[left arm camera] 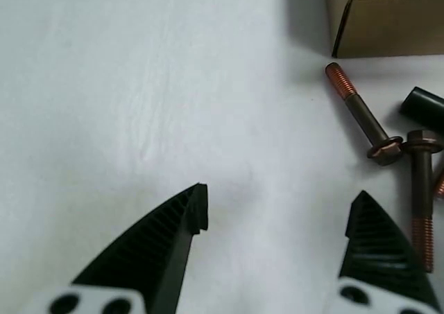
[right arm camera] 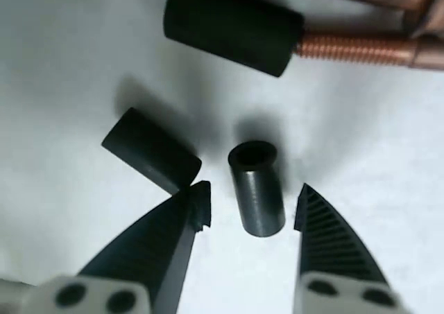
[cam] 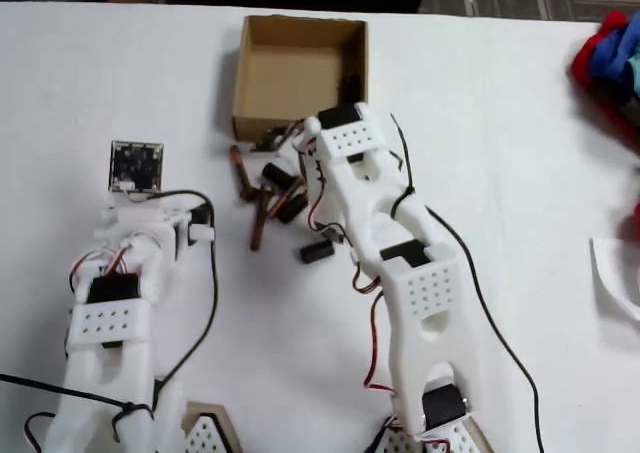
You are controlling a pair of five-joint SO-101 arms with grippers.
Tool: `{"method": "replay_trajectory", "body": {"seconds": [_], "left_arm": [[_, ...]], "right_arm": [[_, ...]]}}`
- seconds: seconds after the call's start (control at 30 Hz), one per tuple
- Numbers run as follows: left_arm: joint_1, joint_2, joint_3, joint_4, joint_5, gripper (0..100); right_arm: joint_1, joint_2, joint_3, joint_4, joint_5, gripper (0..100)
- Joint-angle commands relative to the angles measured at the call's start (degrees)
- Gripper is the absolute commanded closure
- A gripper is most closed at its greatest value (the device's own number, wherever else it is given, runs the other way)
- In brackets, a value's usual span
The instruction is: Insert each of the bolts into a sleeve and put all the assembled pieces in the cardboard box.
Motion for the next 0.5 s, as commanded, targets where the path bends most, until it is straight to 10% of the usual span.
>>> {"method": "replay_trajectory", "body": {"seconds": [0.0, 0.47], "left_arm": [[-0.2, -1.7, -0.1, -1.1, -0.4, 67], [-0.2, -1.7, -0.1, -1.1, -0.4, 67]], "right_arm": [[0.8, -0.3, 0.2, 0.4, 0.4, 80.5], [2.2, -0.3, 0.0, -3.3, 0.4, 97.4]]}}
